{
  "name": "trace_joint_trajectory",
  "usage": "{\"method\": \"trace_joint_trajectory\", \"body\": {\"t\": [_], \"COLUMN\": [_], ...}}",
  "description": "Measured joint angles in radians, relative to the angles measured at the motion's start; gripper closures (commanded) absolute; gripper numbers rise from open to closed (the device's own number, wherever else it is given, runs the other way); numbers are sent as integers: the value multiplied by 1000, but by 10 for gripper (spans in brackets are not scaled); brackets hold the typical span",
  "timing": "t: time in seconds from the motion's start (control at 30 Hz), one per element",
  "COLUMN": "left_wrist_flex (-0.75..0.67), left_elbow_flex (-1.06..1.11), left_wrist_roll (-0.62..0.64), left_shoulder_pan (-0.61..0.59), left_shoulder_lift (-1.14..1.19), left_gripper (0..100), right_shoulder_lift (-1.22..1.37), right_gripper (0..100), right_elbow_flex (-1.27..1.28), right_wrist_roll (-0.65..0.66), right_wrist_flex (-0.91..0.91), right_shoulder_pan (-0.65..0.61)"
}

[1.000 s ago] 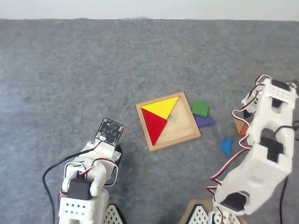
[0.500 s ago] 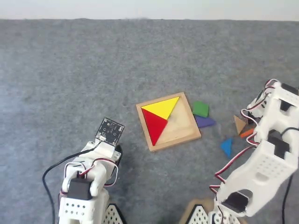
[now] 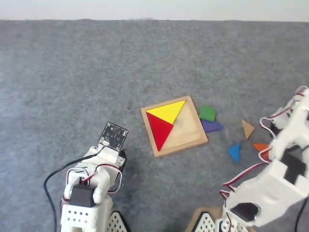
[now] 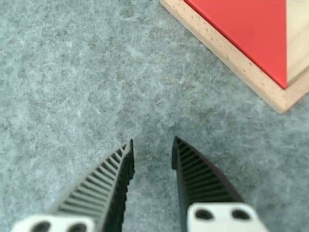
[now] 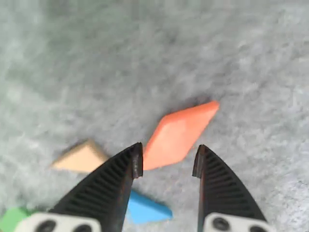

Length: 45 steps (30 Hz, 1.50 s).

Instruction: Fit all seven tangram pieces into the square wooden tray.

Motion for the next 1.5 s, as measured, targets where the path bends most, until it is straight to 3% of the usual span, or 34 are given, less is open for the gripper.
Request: {"method": "trace_joint_trajectory", "body": {"t": [0.27,0.47,0.83,1.03,1.17,1.37,1.5], "left_wrist_flex": [0,0,0,0,0,0,0], "left_elbow_flex": [0,0,0,0,0,0,0], "left_wrist_roll": [0,0,0,0,0,0,0], "left_shoulder_pan": [0,0,2,0,0,0,0], "left_shoulder_lift": [0,0,0,0,0,0,0], "left_gripper": [877,877,877,877,877,877,877], "right_shoulder_lift": [-6,43,183,183,183,183,181], "right_gripper": [805,708,741,889,905,967,991], "right_elbow_flex": [0,0,0,0,0,0,0], "right_wrist_roll": [15,51,84,95,98,175,327], "right_wrist_flex": [43,49,-11,-32,-64,-66,-66], "right_shoulder_pan": [-77,-75,-71,-71,-68,-66,-64]}}
